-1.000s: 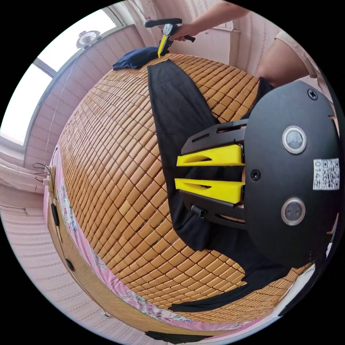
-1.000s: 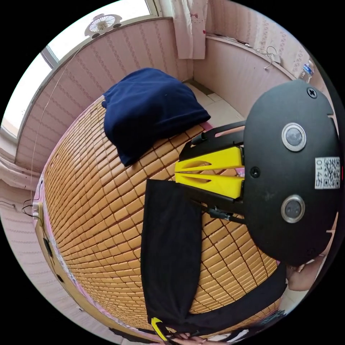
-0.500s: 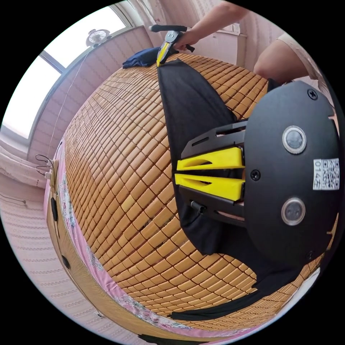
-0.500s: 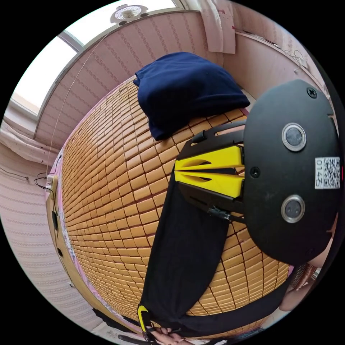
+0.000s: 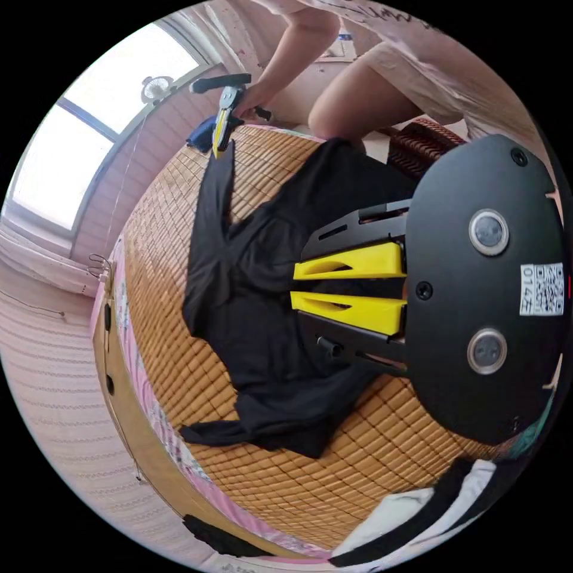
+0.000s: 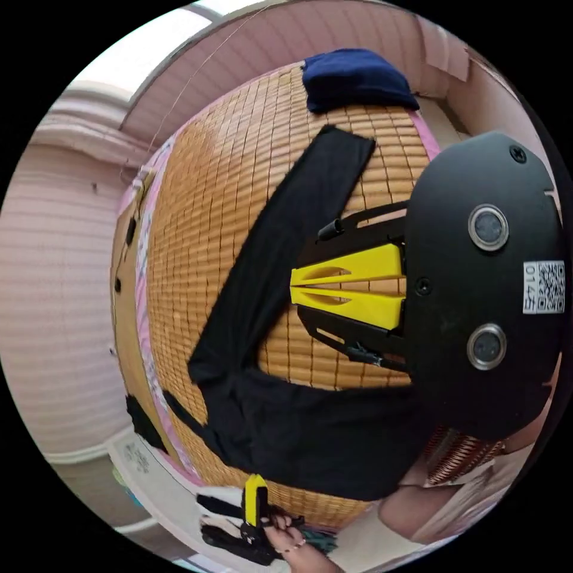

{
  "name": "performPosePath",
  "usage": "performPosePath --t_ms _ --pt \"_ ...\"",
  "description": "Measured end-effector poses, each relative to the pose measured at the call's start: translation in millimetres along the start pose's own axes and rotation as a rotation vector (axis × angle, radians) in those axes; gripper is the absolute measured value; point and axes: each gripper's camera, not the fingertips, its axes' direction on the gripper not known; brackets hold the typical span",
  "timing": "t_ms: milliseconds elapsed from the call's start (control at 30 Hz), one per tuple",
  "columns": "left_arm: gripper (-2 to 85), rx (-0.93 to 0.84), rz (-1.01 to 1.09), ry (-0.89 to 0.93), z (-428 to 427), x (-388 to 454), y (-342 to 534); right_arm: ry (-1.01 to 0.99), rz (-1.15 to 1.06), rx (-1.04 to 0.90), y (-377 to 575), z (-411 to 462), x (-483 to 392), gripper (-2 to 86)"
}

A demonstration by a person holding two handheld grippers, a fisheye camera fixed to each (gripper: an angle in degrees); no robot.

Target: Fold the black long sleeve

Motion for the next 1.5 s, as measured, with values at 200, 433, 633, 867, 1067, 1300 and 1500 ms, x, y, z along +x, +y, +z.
performPosePath --t_ms 200,433,633,867,1067,1300,1500 --pt "6.0 -0.121 -0.269 -0.078 -62.0 -12.4 119.6 -0.106 -0.176 -0.195 58.3 80.6 -97.9 0.8" --pt "5.9 -0.087 -0.391 -0.028 -92.9 1.2 171.8 0.056 -0.328 -0.290 109.7 143.2 -108.5 2.4" --pt "3.6 -0.065 -0.219 -0.148 -93.2 36.7 198.7 0.246 -0.466 -0.238 148.7 202.4 -127.5 0.8" --pt "5.1 0.013 -0.239 -0.156 -141.1 45.7 206.5 0.388 -0.574 -0.153 152.0 224.9 -130.4 -0.7" --pt "5.5 0.170 -0.299 -0.124 -198.7 51.1 203.7 0.084 -0.682 -0.077 51.6 239.0 -163.9 2.3" --pt "4.5 0.288 -0.382 -0.171 -247.6 8.4 181.6 -0.159 -0.759 0.000 -110.4 310.3 -248.6 8.2" --pt "6.4 0.307 -0.406 -0.203 -271.8 -46.5 160.0 -0.091 -0.822 -0.110 -174.9 419.3 -319.9 8.5"
